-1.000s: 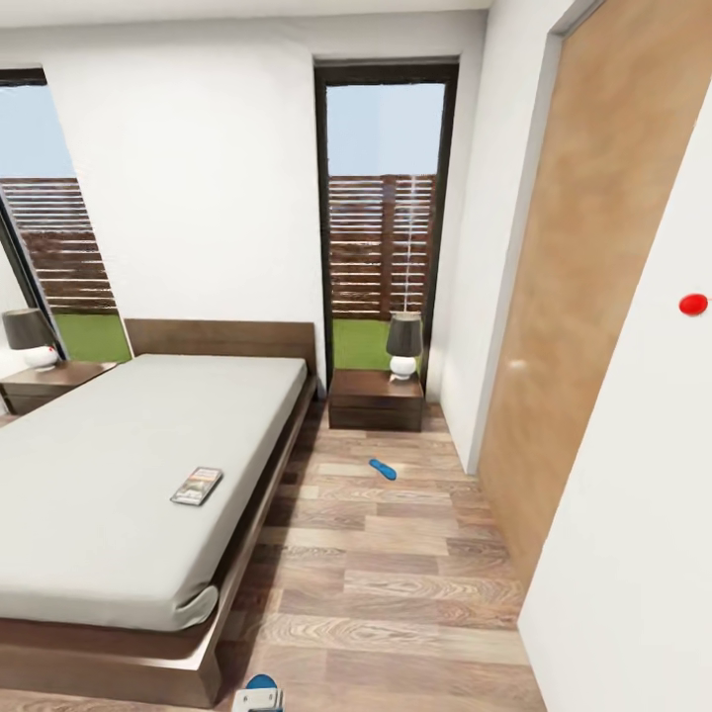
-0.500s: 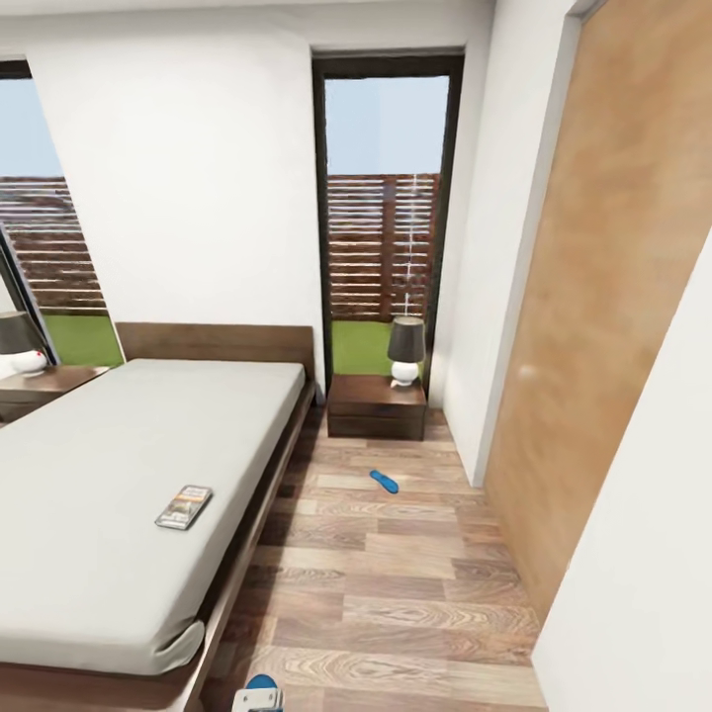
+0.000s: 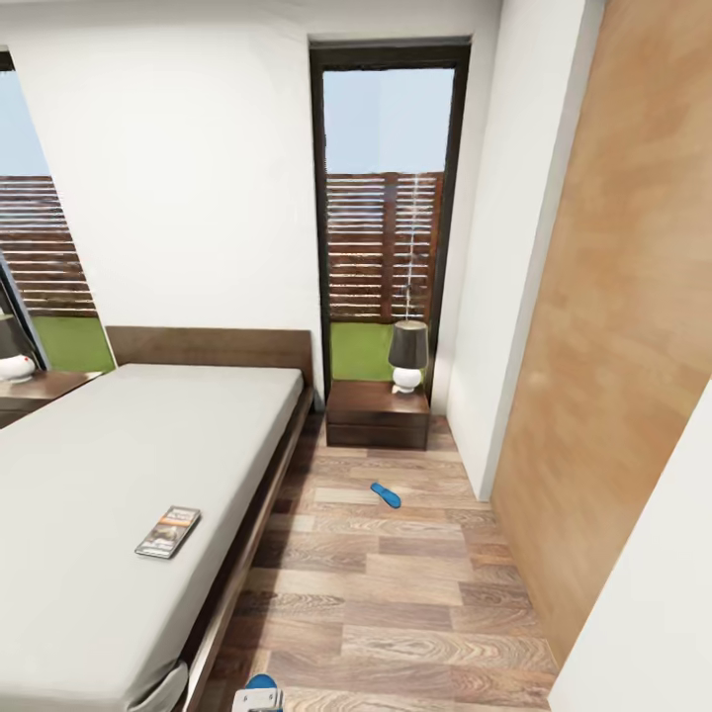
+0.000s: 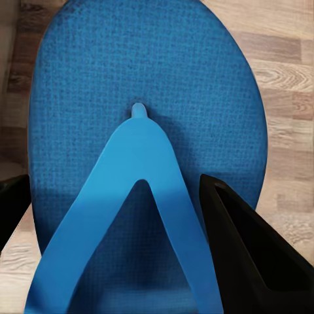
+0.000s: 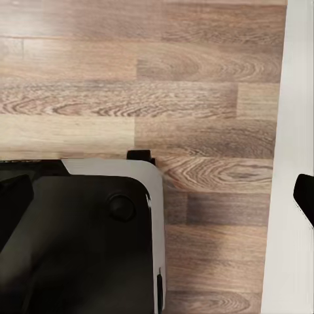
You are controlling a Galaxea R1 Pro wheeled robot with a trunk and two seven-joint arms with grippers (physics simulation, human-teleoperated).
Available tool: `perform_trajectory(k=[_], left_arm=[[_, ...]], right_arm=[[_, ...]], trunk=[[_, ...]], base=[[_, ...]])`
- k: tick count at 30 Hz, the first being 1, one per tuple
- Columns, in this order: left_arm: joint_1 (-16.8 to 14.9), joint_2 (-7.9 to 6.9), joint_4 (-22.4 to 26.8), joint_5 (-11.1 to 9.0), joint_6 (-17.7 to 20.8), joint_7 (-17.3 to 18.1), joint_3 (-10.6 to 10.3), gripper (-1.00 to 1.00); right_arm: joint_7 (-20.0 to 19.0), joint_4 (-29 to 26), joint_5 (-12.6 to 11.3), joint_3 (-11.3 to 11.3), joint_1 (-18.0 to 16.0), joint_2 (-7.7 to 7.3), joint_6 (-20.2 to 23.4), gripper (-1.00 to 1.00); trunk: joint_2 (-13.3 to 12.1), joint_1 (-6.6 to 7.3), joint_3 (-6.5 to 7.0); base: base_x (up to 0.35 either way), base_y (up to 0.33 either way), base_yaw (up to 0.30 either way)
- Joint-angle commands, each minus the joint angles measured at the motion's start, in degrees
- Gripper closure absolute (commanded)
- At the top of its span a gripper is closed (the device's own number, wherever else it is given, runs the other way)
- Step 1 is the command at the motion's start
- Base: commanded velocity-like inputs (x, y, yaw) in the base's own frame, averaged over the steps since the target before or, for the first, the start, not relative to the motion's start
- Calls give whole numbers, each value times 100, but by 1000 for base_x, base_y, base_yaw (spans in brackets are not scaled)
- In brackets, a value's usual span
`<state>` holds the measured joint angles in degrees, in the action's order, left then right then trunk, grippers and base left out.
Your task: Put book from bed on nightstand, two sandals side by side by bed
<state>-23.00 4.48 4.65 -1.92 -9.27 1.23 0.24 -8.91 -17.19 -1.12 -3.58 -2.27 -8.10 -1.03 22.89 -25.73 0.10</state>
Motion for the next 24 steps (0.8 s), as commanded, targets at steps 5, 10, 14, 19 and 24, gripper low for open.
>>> perform_trajectory(k=[5,10,14,19,24], left_arm=[[-2,0,-8,-10,-22,17,3,100],[-2,0,-5,-10,-22,17,3,100],[-2,0,-7,-10,-22,17,3,100],[-2,0,-8,-10,-22,17,3,100],[-2,0,-6,-10,-22,17,3,100]], right_arm=[[-41,5,-11,-37,-2,3,-11,-100],[-41,5,-11,-37,-2,2,-11,-100],[-41,5,-11,-37,-2,2,-11,-100],[-41,5,-11,-37,-2,2,-11,-100],[-41,5,-11,-37,-2,2,-11,-100]], trunk=[[3,-5,-2],[3,-5,-2],[3,-5,-2],[3,-5,-2],[3,-5,-2]], base=[[313,0,0],[313,0,0],[313,0,0],[313,0,0],[313,0,0]])
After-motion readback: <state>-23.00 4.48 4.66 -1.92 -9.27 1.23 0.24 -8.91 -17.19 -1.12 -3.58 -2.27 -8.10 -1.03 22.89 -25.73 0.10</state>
